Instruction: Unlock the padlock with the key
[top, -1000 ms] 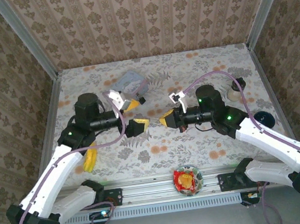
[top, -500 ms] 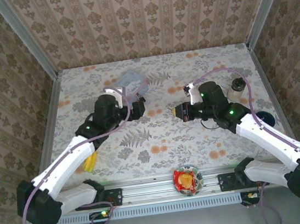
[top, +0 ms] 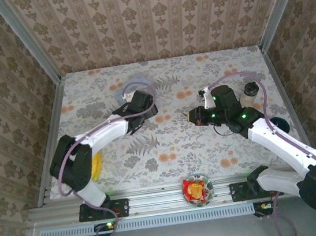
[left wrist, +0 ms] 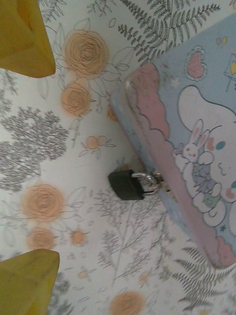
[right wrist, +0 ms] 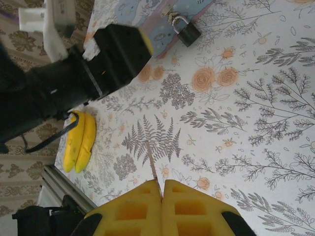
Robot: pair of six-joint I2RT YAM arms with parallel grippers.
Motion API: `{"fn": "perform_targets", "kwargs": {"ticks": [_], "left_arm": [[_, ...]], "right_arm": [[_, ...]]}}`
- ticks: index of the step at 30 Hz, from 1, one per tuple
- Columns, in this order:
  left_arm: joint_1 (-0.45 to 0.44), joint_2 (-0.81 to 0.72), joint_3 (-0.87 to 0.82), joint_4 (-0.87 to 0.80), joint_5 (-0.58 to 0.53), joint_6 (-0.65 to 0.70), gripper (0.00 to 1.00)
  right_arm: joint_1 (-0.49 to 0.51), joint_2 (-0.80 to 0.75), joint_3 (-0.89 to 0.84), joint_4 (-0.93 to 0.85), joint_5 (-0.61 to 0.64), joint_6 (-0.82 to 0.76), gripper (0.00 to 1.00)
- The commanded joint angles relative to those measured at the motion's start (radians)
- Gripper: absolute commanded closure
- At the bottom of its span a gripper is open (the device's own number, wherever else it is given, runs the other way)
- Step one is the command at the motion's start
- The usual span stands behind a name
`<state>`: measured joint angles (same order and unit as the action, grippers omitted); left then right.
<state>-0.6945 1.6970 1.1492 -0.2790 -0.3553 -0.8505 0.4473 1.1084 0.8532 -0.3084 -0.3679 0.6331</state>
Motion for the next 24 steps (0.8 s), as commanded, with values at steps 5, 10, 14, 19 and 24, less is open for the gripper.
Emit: {"fn": "perform_targets", "kwargs": {"ticks": [5,10,14,19,24], "left_arm": [[-0.015,0.182,0.206,-0.17,-0.142,-0.12,0.12],[-0.026,0.289,0.306,-0.192,-0.18,-0.149,0.16],[-0.038,0.351,0.361,-0.185,-0.246,-0.159,0.2],[-0.035,0.447,0.487,-0.264,-0.283,-0.153,0.21],[-0.022,0.506,0.565,-0.314,-0.296,-0.169,0.25]], "right_arm": [[-0.008,-0.011,-0.026,-0.024,0.032,0.024,1.0],[-0.01,-0.013,-0.037,0.004,0.025,0.031,1.0],[-0.01,-0.018,-0.039,0.014,0.025,0.031,1.0],[-0.015,-0.022,-0.044,0.021,0.028,0.033,1.0],[-0.018,-0.025,-0.052,0.029,0.024,0.037,1.0]]}}
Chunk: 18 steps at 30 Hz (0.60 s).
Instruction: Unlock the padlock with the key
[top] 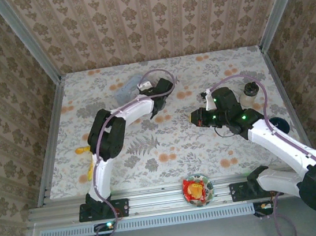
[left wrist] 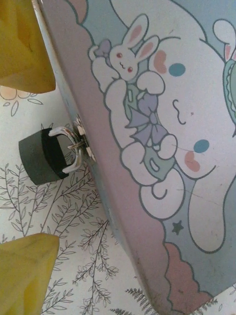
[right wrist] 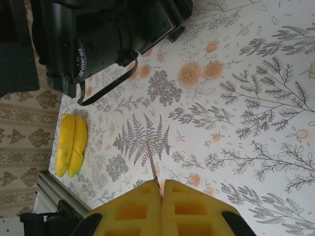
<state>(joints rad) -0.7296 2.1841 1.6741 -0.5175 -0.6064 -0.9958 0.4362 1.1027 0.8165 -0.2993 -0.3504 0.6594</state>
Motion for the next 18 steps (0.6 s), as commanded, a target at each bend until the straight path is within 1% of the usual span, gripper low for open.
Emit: {"fn": "perform_targets", "kwargs": {"ticks": [1,8,18], "left_arm": [[0.018,0.025,0.047,-0.078,-0.039,-0.028,0.26],[0.049,0.058,0.062,-0.076,-0.006,-0.058,0.28],[0.079,0.098,0.062,-0.078,0.007,-0.068,0.3]], "right_arm": [[-0.007,-0.018,-0.017,0.021,0.007,0.011,1.0],[-0.011,-0.009,-0.013,0.034,-0.003,0.014,1.0],[-0.012,0.034,0.006,0.065,-0.028,0.016,1.0]]}}
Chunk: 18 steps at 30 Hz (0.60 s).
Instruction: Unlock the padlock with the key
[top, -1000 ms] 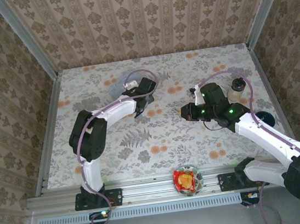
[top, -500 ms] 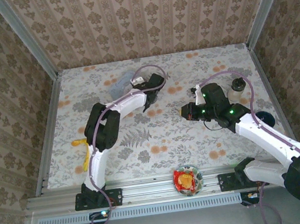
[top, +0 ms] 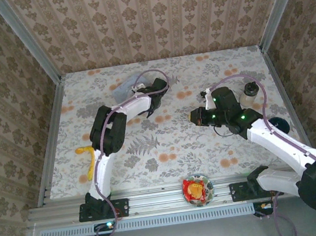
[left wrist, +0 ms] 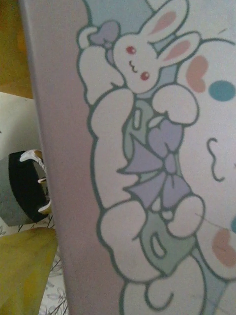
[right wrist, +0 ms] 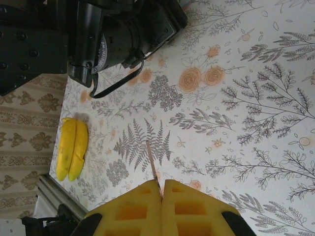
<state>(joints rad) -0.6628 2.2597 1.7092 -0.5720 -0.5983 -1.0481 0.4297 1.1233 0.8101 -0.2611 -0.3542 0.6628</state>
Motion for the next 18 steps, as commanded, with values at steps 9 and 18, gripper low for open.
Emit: {"fn": "perform_targets", "kwargs": {"ticks": [9,18], "left_arm": [[0.025,0.039,0.022,0.026,0.026,0.008,0.34],[0.041,0.031,-0.008,0.074,0.08,0.028,0.65]], "right_arm": [[-0.006,0.041,0.014,0.047,-0.042,0.015,1.0],[-0.006,0.027,-0.007,0.058,-0.042,0.017,1.0]]}}
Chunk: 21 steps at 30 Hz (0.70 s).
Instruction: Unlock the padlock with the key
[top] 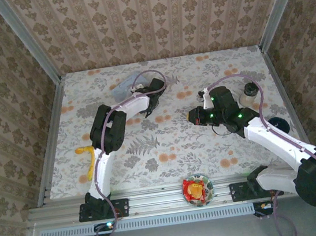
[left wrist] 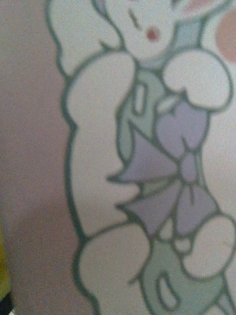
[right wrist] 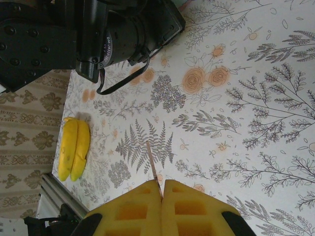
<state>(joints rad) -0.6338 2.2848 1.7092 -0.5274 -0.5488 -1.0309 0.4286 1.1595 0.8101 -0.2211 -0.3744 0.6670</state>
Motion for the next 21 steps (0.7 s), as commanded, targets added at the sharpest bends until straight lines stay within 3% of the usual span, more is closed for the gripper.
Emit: {"fn": "perform_targets", "kwargs": {"ticks": [1,7,21], "left_arm": [[0.013,0.002,-0.013,0.037,0.038,0.017,0.7],[0.013,-0.036,-0.053,0.066,0.117,0.06,0.83],[-0.071,-0.249,-0.326,0.134,0.322,-0.06,0.82]], "right_arm": [[-0.005,-0.011,-0.009,0.016,-0.02,0.012,1.0],[-0.004,-0.017,-0.025,0.005,0.009,0.005,1.0],[0.031,0.036,-0.188,0.153,0.055,0.036,1.0]]}}
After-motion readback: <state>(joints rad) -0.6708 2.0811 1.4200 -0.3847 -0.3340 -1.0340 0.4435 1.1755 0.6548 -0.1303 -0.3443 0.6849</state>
